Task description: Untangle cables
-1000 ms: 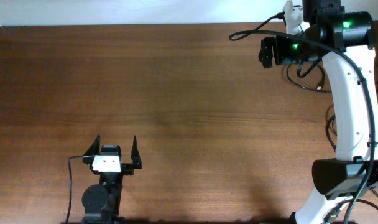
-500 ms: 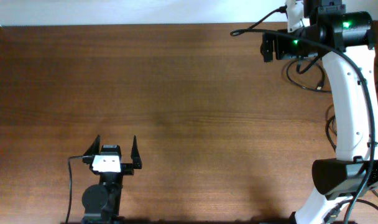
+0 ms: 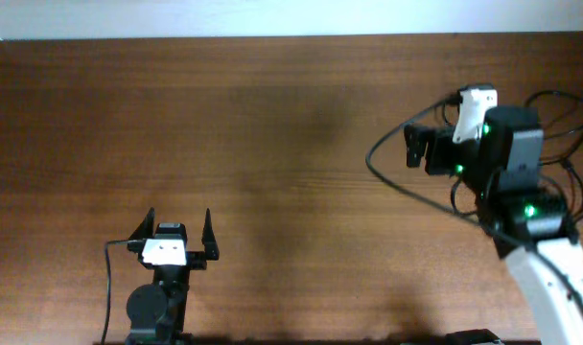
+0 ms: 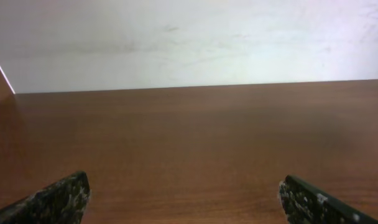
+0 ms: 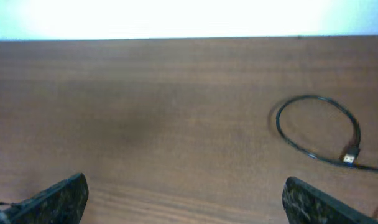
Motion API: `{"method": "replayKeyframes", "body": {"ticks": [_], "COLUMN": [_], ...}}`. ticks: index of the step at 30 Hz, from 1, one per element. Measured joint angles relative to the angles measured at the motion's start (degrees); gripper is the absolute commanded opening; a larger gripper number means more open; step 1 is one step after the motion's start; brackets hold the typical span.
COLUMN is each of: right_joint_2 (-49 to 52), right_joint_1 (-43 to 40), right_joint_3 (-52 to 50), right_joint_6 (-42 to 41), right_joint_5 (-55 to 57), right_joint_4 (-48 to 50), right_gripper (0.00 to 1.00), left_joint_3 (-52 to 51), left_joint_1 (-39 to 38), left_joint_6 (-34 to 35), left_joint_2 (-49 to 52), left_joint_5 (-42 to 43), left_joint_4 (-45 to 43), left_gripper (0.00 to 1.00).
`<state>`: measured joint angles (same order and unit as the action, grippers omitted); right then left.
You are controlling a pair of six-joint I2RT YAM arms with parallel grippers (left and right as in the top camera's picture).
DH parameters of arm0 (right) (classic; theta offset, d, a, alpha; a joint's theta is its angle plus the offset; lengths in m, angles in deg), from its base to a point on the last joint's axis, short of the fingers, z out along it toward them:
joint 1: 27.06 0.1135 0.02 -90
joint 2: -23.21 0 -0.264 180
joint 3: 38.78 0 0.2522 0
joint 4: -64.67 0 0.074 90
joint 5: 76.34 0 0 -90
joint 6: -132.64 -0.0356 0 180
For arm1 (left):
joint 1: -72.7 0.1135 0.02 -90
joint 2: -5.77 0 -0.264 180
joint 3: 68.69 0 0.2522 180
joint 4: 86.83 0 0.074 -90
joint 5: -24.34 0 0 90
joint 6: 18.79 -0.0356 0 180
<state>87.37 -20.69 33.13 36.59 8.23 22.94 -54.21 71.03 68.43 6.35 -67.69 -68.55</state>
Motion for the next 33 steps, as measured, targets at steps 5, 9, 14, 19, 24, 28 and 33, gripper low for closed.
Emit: {"method": "replayKeyframes", "body": {"ticks": [5,9,14,19,24,28,33], "right_joint_2": [-10.99,-22.69,-34.23,-39.26,-45.79,-49.11,-59.3], "right_joint_1": [0.0,0.02,0.0,0.0,0.0,0.0,0.0], "right_joint_3": [-18.25,-34.05,-42.73,-48.74,-57.53,-57.53,-57.53], "right_joint_6": [0.0,-0.02,0.0,-0.02,0.02,-0.02,0.0], "right_joint_5": [0.0,0.04,0.24,1.53,3.04,3.32,4.15], "right_joint_4": [11.45,24.15,25.46,30.25,39.47,35.36,23.76], "right_gripper": [0.99,0.99,0.99,0.99,0.99,0.99,0.99], "left_joint_3": [-0.02,0.0,-0.02,0.0,0.0,0.0,-0.02], "left_joint_1": [0.0,0.0,0.0,0.0,0.0,0.0,0.0], "left_joint_6": [0.0,0.02,0.0,0.02,0.0,0.0,0.0], "left_joint_2": [0.04,0.0,0.04,0.04,0.04,0.04,0.0], "left_joint_5": [0.02,0.02,0.02,0.02,0.0,0.02,0.0], "left_joint_4": [-0.02,0.0,0.02,0.0,0.0,0.02,0.02], "left_gripper": [0.99,0.99,0.99,0.99,0.99,0.99,0.99]}}
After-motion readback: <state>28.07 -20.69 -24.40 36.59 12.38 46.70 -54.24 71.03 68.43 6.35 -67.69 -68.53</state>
